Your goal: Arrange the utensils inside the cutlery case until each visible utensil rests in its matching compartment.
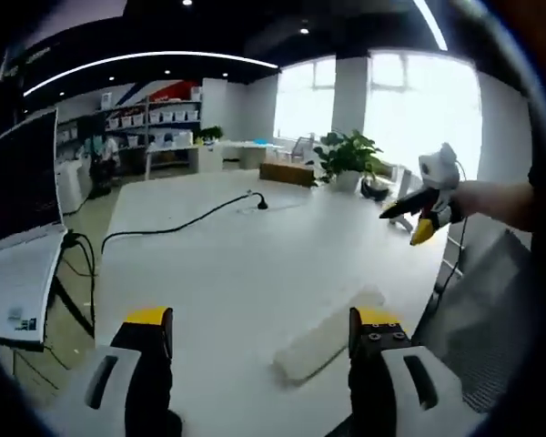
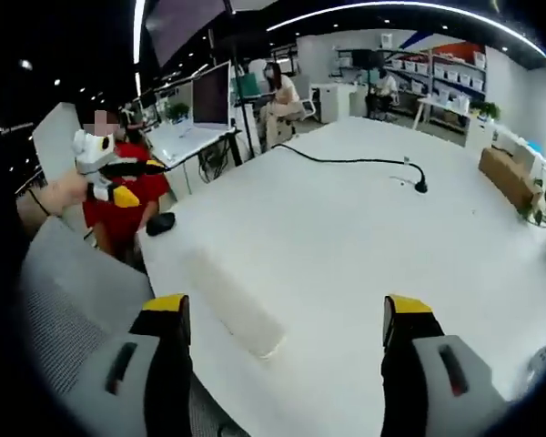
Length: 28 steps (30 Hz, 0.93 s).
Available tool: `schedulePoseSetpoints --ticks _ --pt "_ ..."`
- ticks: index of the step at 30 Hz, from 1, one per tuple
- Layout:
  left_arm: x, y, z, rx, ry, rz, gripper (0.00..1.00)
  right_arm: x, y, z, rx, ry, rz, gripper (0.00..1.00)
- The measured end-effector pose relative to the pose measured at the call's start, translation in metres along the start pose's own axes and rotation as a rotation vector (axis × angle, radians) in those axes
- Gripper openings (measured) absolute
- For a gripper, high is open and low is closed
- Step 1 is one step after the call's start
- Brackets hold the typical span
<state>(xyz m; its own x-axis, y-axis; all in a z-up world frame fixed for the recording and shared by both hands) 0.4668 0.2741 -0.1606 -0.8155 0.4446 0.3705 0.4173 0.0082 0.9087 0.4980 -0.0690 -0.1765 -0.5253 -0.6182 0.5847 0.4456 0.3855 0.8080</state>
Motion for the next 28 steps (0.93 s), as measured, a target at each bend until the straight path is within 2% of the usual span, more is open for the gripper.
schedulePoseSetpoints --ticks 2,5,7,10,12,15,17,18,20,26,28 --pt "0.011 0.006 0.002 0.030 0.024 -0.038 0.83 0.014 0.006 0.001 -0.038 -0.024 -0.046 0.88" --pt "0.023 0.008 0.001 0.018 0.043 -0.055 0.83 0.032 0.012 -0.002 -0.070 -0.068 -0.111 0.88" --pt "0.032 0.010 -0.002 0.039 0.060 -0.074 0.82 0.042 0.013 -0.003 -0.101 -0.095 -0.146 0.86" --pt "0.042 0.013 -0.006 0.079 0.079 -0.122 0.81 0.057 0.002 -0.011 -0.214 -0.186 -0.165 0.82" --pt "0.047 0.015 -0.009 0.092 0.088 -0.148 0.81 0.063 -0.001 -0.008 -0.236 -0.196 -0.205 0.83" --pt "0.055 0.012 -0.017 0.094 0.089 -0.159 0.81 0.070 -0.010 -0.004 -0.241 -0.216 -0.197 0.83" --pt "0.059 0.009 -0.021 0.096 0.086 -0.144 0.80 0.072 -0.013 0.000 -0.247 -0.218 -0.191 0.82" --pt "0.061 0.007 -0.023 0.099 0.082 -0.138 0.78 0.073 -0.016 0.005 -0.259 -0.201 -0.168 0.79" --pt "0.066 0.005 -0.028 0.104 0.067 -0.129 0.76 0.074 -0.017 0.008 -0.259 -0.192 -0.169 0.72" --pt "0.081 0.003 -0.033 0.104 0.088 -0.145 0.75 0.071 -0.017 0.017 -0.256 -0.159 -0.161 0.71" --pt "0.089 0.000 -0.033 0.116 0.096 -0.141 0.72 0.069 -0.015 0.021 -0.253 -0.137 -0.152 0.64"
Point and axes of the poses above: the point that each gripper's makers call its tool centre point, and the gripper's own axes: x roughly backward along the fingers, z roughly to its left, y roughly out of its top, the point moved 3 cm from there along x, roughly backward along the fingers, and after that the axes turned 6 degrees about x, right-handed, at the moved point
